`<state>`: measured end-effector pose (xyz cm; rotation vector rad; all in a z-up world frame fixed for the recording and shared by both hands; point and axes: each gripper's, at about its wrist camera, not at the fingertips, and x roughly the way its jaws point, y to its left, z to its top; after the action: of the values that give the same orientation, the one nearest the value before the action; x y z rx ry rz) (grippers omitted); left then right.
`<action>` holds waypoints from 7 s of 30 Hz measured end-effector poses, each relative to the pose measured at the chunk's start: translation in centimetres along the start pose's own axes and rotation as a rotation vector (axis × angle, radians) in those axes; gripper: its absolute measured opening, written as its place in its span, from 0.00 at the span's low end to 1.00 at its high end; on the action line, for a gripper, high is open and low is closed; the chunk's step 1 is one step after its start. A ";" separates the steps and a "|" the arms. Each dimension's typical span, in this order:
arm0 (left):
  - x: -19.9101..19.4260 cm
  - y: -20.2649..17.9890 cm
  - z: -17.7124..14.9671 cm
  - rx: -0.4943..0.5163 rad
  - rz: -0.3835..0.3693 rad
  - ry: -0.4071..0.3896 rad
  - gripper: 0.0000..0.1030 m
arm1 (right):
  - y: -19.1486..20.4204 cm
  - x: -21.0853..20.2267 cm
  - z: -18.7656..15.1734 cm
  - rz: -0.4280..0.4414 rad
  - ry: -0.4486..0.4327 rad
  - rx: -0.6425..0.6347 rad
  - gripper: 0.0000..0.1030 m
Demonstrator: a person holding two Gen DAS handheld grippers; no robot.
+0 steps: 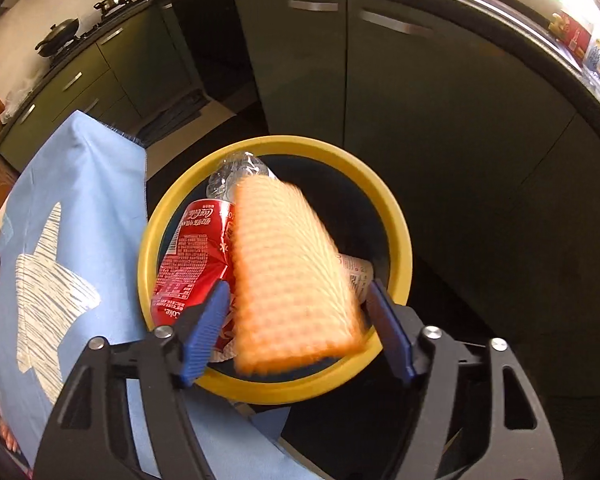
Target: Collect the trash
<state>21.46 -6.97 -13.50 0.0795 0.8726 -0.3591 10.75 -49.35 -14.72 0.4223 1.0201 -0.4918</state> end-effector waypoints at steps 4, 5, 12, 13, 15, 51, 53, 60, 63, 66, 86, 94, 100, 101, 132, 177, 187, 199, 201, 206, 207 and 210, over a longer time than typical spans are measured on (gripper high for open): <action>0.0 -0.1 0.0 0.005 -0.001 0.002 0.91 | 0.9 -1.2 -1.0 0.008 -0.043 -0.005 0.70; 0.0 -0.2 0.0 0.008 -0.003 0.003 0.91 | 0.9 -1.7 -1.5 0.029 -0.054 -0.001 0.70; -0.1 -1.4 -0.1 0.054 0.006 -0.001 0.91 | 2.8 -4.8 -3.7 0.147 -0.126 -0.012 0.71; -0.1 -1.5 0.0 0.057 0.014 -0.002 0.91 | 3.6 -5.0 -3.6 0.156 -0.138 -0.022 0.71; -0.2 -1.6 0.2 0.052 0.036 0.005 0.91 | 4.4 -5.6 -4.0 0.188 -0.154 -0.039 0.71; 12.8 1.2 15.2 0.052 0.101 0.250 0.91 | 7.4 -3.7 -3.7 0.350 -0.112 -0.132 0.75; 13.2 1.1 15.2 0.052 0.100 0.260 0.87 | 7.5 -3.6 -3.7 0.351 -0.109 -0.135 0.75; 13.2 0.8 15.4 0.054 0.092 0.255 0.73 | 7.6 -3.5 -3.7 0.350 -0.103 -0.141 0.75; 13.1 0.7 15.4 0.059 0.092 0.256 0.69 | 7.6 -3.7 -3.7 0.352 -0.106 -0.142 0.75; 13.0 0.7 15.2 0.058 0.091 0.253 0.69 | 7.6 -3.8 -3.8 0.354 -0.107 -0.145 0.75; 1.8 -12.9 12.6 0.261 -0.082 0.127 0.68 | 0.3 -7.6 -4.7 0.283 -0.233 -0.004 0.75; 1.1 -28.1 11.9 0.429 -0.307 0.176 0.68 | -6.5 -7.7 -5.8 0.259 -0.255 0.101 0.75; 3.6 -39.4 11.8 0.523 -0.447 0.246 0.68 | -9.5 -7.1 -6.6 0.275 -0.241 0.131 0.75; 4.2 -40.9 11.9 0.534 -0.459 0.255 0.68 | -10.0 -7.1 -6.7 0.275 -0.240 0.134 0.75; -2.2 -28.9 6.8 0.292 -0.335 0.044 0.95 | -2.5 -8.0 -8.9 0.341 -0.208 -0.055 0.84; -29.1 -6.3 -9.8 -0.067 0.155 -0.404 0.95 | 8.8 -21.8 -17.5 0.252 -0.552 -0.369 0.93; -28.3 -6.4 -9.5 -0.059 0.150 -0.390 0.95 | 8.7 -21.6 -17.3 0.251 -0.548 -0.362 0.93; -28.0 -6.4 -9.5 -0.063 0.143 -0.386 0.95 | 8.7 -21.5 -17.3 0.249 -0.545 -0.363 0.93; -28.0 -6.4 -9.4 -0.063 0.142 -0.386 0.95 | 8.6 -21.5 -17.3 0.246 -0.544 -0.364 0.93; -28.0 -6.4 -9.4 -0.062 0.140 -0.385 0.95 | 8.6 -21.4 -17.2 0.245 -0.542 -0.361 0.93; -27.9 -6.5 -9.4 -0.062 0.139 -0.383 0.95 | 8.6 -21.3 -17.2 0.245 -0.542 -0.361 0.93; -27.8 -6.4 -9.4 -0.061 0.137 -0.379 0.95 | 8.6 -21.3 -17.2 0.245 -0.542 -0.361 0.93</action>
<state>-3.95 -3.28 2.06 0.0134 0.4988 -0.2093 -5.60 -28.89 -3.01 0.0758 0.5051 -0.1749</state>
